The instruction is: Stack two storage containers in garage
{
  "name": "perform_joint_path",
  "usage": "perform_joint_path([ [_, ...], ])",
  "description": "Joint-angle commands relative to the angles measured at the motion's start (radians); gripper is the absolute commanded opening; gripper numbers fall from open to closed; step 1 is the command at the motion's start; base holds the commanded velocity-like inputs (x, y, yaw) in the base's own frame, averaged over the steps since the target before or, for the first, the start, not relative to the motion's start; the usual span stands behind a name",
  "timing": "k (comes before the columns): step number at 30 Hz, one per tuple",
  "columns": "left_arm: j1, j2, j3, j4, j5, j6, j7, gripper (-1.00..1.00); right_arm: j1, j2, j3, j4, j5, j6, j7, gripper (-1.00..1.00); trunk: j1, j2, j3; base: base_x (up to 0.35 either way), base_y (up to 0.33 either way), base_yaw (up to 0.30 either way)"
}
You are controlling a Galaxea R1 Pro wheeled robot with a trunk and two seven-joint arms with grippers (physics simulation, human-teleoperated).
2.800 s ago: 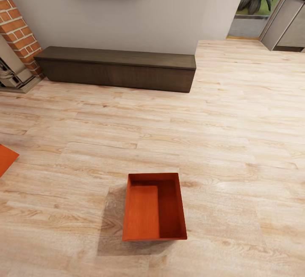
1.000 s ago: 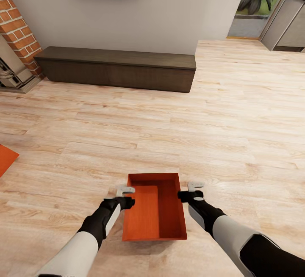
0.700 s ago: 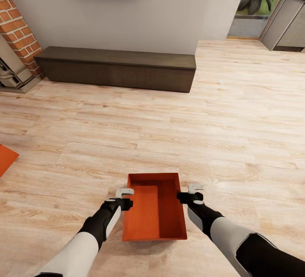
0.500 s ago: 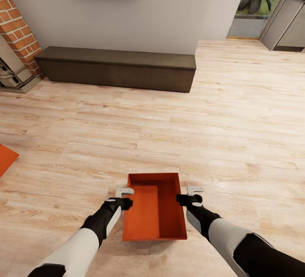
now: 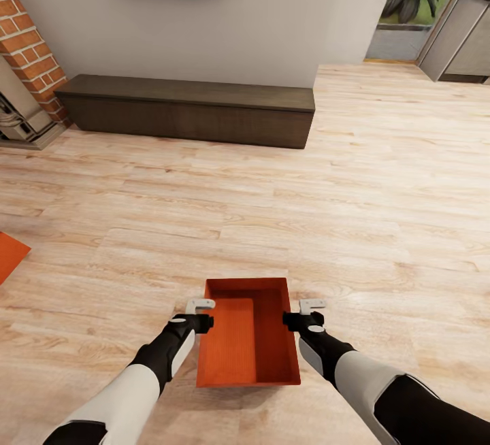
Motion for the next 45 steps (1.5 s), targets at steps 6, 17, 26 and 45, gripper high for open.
perform_joint_path([
  [6,0.000,-0.001,0.000,-0.003,0.001,0.003,0.003,1.00,-0.001,0.000,0.008,0.003,-0.007,-0.004,0.001,1.00,0.000,0.000,-0.001,0.000,0.000,0.000],
  [17,0.000,0.000,-0.001,-0.002,-0.006,0.000,0.003,1.00,0.000,-0.004,0.008,0.004,-0.008,-0.004,0.003,1.00,0.000,0.000,-0.001,0.000,0.000,0.000],
  [26,0.000,-0.008,0.002,-0.004,-0.004,0.009,0.098,1.00,-0.001,-0.003,0.008,0.004,-0.008,-0.004,0.003,1.00,0.000,0.000,-0.001,0.000,0.000,0.000],
  [45,0.000,-0.009,0.002,0.003,-0.001,0.010,0.086,1.00,-0.001,-0.004,0.008,0.003,-0.008,-0.004,0.003,1.00,0.054,-0.098,-0.044,0.000,0.000,0.000],
])
